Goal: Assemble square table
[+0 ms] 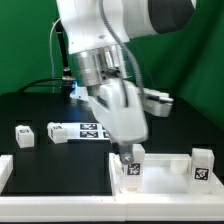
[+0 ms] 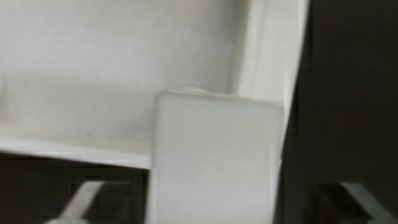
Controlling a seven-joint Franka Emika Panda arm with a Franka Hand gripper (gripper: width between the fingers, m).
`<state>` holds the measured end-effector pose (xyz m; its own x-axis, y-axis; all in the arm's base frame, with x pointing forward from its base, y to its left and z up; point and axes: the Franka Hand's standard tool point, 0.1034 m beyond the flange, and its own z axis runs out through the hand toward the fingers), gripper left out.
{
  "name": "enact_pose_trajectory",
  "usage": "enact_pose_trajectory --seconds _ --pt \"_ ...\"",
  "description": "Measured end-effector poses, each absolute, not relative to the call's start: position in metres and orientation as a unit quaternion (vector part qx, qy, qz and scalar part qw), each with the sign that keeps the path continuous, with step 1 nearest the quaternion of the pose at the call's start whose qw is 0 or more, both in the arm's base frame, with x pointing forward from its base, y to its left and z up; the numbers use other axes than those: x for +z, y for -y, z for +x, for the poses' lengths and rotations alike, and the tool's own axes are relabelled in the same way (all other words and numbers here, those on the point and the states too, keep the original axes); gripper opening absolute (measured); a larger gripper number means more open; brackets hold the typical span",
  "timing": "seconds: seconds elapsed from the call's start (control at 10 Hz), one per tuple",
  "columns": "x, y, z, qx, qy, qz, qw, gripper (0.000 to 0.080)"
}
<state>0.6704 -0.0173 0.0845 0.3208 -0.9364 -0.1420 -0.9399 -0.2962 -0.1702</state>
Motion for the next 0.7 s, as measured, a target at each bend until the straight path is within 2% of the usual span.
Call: enact_pose_trajectory --seconds 0.1,0.5,0.6,0.7 --pt "0.0849 0.0076 0.671 0.0 -0.503 -0.858 0.107 0.0599" --pt "0.0826 0.0057 0.6702 -0.014 -0.367 -0.924 0.106 0.0648" --pt "0.082 0.006 0.6701 -0.023 -0.307 -0.947 0.095 0.0648" --pt "0.0798 0.0052 0.671 -0.039 -0.193 -0.978 0.068 0.0649"
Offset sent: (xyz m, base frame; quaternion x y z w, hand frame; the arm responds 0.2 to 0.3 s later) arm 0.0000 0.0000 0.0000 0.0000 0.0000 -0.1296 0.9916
